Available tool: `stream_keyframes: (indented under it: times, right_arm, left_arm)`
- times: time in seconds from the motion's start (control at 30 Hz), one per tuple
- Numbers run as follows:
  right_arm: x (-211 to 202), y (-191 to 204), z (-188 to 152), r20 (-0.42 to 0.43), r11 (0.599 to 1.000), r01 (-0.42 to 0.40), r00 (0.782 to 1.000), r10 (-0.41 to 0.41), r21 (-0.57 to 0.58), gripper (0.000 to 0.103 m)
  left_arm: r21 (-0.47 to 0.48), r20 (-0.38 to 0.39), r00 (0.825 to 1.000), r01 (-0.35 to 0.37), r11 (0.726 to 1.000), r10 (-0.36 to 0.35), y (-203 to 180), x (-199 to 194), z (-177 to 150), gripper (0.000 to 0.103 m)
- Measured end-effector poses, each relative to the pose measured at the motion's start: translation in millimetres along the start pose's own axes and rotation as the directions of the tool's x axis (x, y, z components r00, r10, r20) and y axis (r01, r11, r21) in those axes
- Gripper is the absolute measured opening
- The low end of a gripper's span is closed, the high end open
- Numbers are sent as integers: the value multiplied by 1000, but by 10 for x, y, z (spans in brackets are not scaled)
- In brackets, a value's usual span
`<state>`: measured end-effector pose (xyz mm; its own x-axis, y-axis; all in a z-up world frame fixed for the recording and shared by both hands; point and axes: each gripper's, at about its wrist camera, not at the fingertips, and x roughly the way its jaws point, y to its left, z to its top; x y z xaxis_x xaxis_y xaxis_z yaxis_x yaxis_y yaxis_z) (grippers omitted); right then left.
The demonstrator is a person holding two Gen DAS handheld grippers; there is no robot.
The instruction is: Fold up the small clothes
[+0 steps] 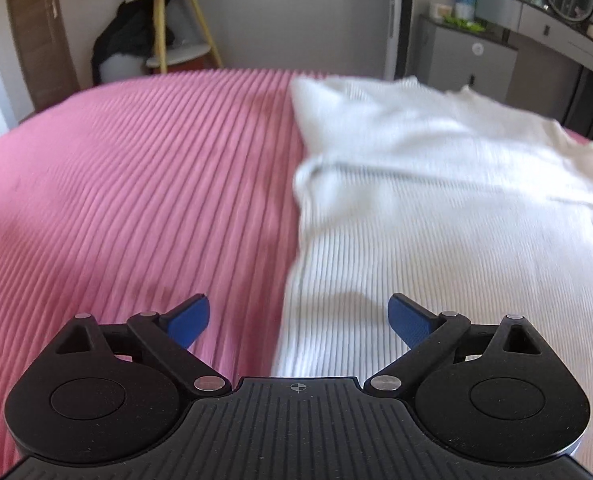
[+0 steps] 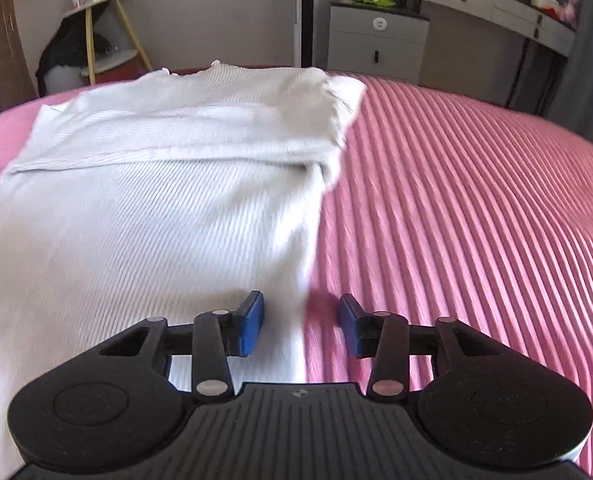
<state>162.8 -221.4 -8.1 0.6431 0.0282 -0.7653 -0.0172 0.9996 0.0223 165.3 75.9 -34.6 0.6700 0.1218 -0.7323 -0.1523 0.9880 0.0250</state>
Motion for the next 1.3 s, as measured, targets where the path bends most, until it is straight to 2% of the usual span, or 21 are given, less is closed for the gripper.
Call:
stream_keyframes:
  times: [0.1, 0.17, 0.43, 0.63, 0.83, 0.9, 0.97, 1.0, 1.1, 1.2, 1.3]
  right_arm:
    - [-200, -195, -78, -33, 992, -40, 998, 45, 123, 45]
    - [-327, -221, -183, -51, 984, -74, 995, 83, 165, 46]
    - [-643, -53, -680, -127, 992, -87, 987, 99, 94, 58]
    - [-734, -165, -726, -170, 986, -81, 980, 106, 149, 59]
    - [-747, -215, -772, -221, 984, -75, 969, 111, 162, 59]
    - [-736, -190, -769, -231, 986, -80, 966, 112, 144, 50]
    - [-743, -171, -764, -237, 986, -104, 963, 132, 127, 18]
    - [-748, -166, -767, -240, 982, -131, 958, 160, 134, 16]
    - [-731, -183, -772, -250, 981, -126, 955, 159, 146, 17]
    - [-686, -204, -791, -284, 971, -164, 936, 209, 172, 28]
    - [-685, -153, -787, -302, 973, -188, 927, 222, 138, 30]
  left_arm:
    - [7, -16, 1000, -12, 1000, 12, -28, -130, -154, 99]
    - [-1, -21, 1000, -17, 1000, 17, -39, -215, -240, 99]
    - [-38, 12, 1000, 2, 999, -2, -93, -531, -477, 99]
    - [-71, 38, 999, 31, 997, -29, -95, -678, -591, 99]
    - [-81, 50, 998, 30, 996, -26, -90, -763, -626, 99]
    - [-86, 50, 998, 28, 996, -24, -82, -776, -634, 99]
    - [-87, 52, 998, 34, 996, -30, -78, -791, -639, 99]
    - [-89, 54, 998, 39, 995, -34, -75, -807, -644, 99]
    - [-102, 67, 996, 57, 993, -50, -45, -872, -658, 99]
    - [-109, 74, 993, 98, 989, -91, -8, -940, -667, 99]
    - [-115, 57, 991, 130, 985, -125, 34, -971, -666, 99]
